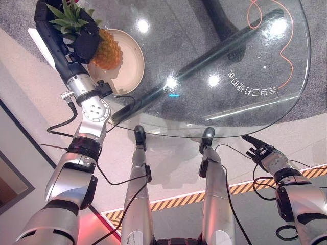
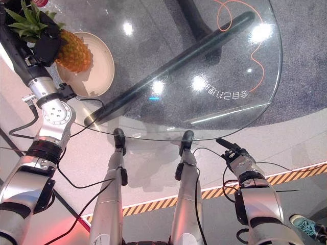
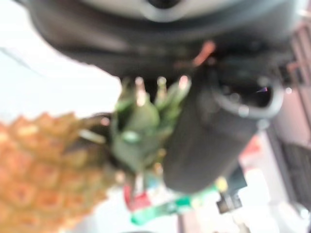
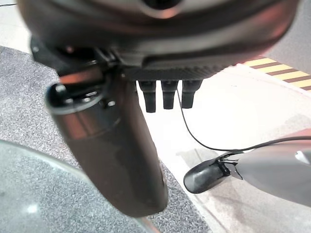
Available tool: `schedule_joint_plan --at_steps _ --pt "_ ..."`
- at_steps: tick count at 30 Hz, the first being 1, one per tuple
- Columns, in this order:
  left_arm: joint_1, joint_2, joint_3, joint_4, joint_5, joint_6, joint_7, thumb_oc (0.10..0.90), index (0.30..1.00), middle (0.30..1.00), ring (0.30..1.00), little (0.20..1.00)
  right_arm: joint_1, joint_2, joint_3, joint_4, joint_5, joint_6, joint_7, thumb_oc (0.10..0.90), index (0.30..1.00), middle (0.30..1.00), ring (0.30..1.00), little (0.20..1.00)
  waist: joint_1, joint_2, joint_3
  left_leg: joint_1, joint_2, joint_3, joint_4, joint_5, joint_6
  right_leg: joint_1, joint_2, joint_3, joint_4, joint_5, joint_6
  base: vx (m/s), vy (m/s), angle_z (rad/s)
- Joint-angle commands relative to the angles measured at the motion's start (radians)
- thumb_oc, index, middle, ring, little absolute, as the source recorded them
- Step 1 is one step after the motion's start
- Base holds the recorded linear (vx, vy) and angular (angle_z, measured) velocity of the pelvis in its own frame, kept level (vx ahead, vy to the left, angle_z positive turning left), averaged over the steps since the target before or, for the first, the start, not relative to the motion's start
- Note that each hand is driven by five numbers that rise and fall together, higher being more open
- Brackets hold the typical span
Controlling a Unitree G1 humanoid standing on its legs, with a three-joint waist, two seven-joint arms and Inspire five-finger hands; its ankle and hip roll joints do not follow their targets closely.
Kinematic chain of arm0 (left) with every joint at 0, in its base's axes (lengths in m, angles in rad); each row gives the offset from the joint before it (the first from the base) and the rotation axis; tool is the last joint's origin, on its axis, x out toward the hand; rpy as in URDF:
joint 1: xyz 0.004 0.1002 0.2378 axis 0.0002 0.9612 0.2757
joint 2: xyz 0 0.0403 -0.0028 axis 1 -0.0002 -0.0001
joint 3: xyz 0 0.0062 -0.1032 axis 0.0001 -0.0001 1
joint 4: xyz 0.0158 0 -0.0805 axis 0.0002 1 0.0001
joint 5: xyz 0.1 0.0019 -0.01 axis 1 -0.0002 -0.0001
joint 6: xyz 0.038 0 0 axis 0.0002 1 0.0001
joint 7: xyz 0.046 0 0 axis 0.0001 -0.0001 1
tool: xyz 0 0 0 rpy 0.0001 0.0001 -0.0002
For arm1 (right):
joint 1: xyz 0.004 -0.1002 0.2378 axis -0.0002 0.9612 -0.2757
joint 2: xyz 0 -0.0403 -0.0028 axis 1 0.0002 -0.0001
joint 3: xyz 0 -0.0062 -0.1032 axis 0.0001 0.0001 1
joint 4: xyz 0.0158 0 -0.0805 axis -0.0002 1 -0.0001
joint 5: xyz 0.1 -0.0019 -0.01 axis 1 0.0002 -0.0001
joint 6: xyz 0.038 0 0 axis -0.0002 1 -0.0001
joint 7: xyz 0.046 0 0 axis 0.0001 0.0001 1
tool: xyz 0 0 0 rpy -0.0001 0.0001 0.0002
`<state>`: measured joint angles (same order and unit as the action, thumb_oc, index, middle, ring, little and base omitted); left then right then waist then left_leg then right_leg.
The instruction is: Pick up the fruit to the plate
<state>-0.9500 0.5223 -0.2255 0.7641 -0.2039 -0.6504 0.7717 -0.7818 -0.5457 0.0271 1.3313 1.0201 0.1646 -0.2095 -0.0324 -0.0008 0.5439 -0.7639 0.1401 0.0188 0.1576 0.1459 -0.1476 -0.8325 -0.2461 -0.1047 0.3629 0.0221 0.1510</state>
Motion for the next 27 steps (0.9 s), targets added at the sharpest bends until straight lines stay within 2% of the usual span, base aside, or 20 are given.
schedule_joint_plan --at_steps 1,5,16,20,22,25,27 --pt "-0.085 0.056 0.059 -0.093 0.026 -0.128 0.015 0.536 0.674 0.674 0.674 0.636 0.064 -0.052 0.01 0.024 -0.018 -0.024 -0.051 0.8 0.9 0.9 0.9 0.9 0.029 -0.038 -0.024 -0.033 -0.032 0.009 0.118 -0.118 0.028 0.026 0.051 -0.043 -0.081 0.037 -0.023 0.0 0.0 0.0" --pt "-0.077 0.052 0.058 -0.101 0.027 -0.13 0.013 0.534 0.672 0.672 0.672 0.634 0.065 -0.054 0.01 0.022 -0.018 -0.021 -0.053 0.8 0.9 0.9 0.9 0.9 0.031 -0.037 -0.024 -0.024 -0.031 0.01 0.116 -0.126 0.027 0.034 0.051 -0.045 -0.081 0.031 -0.021 0.0 0.0 0.0" --pt "-0.053 0.046 0.067 -0.121 0.026 -0.136 0.0 0.63 0.754 0.754 0.754 0.73 0.068 -0.06 0.005 0.024 -0.019 -0.023 -0.052 0.8 0.9 0.9 0.9 0.9 0.037 -0.037 -0.024 -0.023 -0.031 0.009 0.116 -0.125 0.028 0.039 0.049 -0.05 -0.084 0.032 -0.02 0.0 0.0 0.0" --pt "-0.04 0.043 0.07 -0.133 0.028 -0.139 -0.002 0.63 0.754 0.754 0.754 0.73 0.07 -0.059 0.0 0.019 -0.019 -0.025 -0.055 0.8 0.9 0.9 0.9 0.9 0.039 -0.036 -0.024 -0.03 -0.035 0.008 0.113 -0.117 0.03 0.033 0.048 -0.052 -0.086 0.039 -0.022 0.0 0.0 0.0" --pt "-0.029 0.038 0.072 -0.138 0.032 -0.14 -0.001 0.655 0.775 0.775 0.775 0.755 0.072 -0.059 0.001 0.018 -0.018 -0.024 -0.058 0.8 0.9 0.9 0.9 0.9 0.041 -0.035 -0.024 -0.025 -0.034 0.006 0.117 -0.126 0.029 0.038 0.048 -0.053 -0.082 0.032 -0.02 0.0 0.0 0.0" --pt "-0.019 0.035 0.077 -0.141 0.029 -0.148 -0.002 0.8 0.9 0.9 0.9 0.9 0.067 -0.062 -0.001 0.019 -0.016 -0.021 -0.057 0.8 0.9 0.9 0.9 0.9 0.044 -0.034 -0.024 -0.034 -0.036 0.004 0.117 -0.118 0.03 0.031 0.045 -0.055 -0.085 0.039 -0.02 0.0 0.0 0.0" --pt "-0.012 0.031 0.079 -0.143 0.034 -0.15 0.0 0.8 0.9 0.9 0.9 0.9 0.067 -0.062 -0.002 0.019 -0.018 -0.021 -0.057 0.8 0.9 0.9 0.9 0.9 0.044 -0.034 -0.024 -0.034 -0.036 0.004 0.117 -0.119 0.031 0.032 0.045 -0.055 -0.085 0.039 -0.021 0.0 0.0 0.0"
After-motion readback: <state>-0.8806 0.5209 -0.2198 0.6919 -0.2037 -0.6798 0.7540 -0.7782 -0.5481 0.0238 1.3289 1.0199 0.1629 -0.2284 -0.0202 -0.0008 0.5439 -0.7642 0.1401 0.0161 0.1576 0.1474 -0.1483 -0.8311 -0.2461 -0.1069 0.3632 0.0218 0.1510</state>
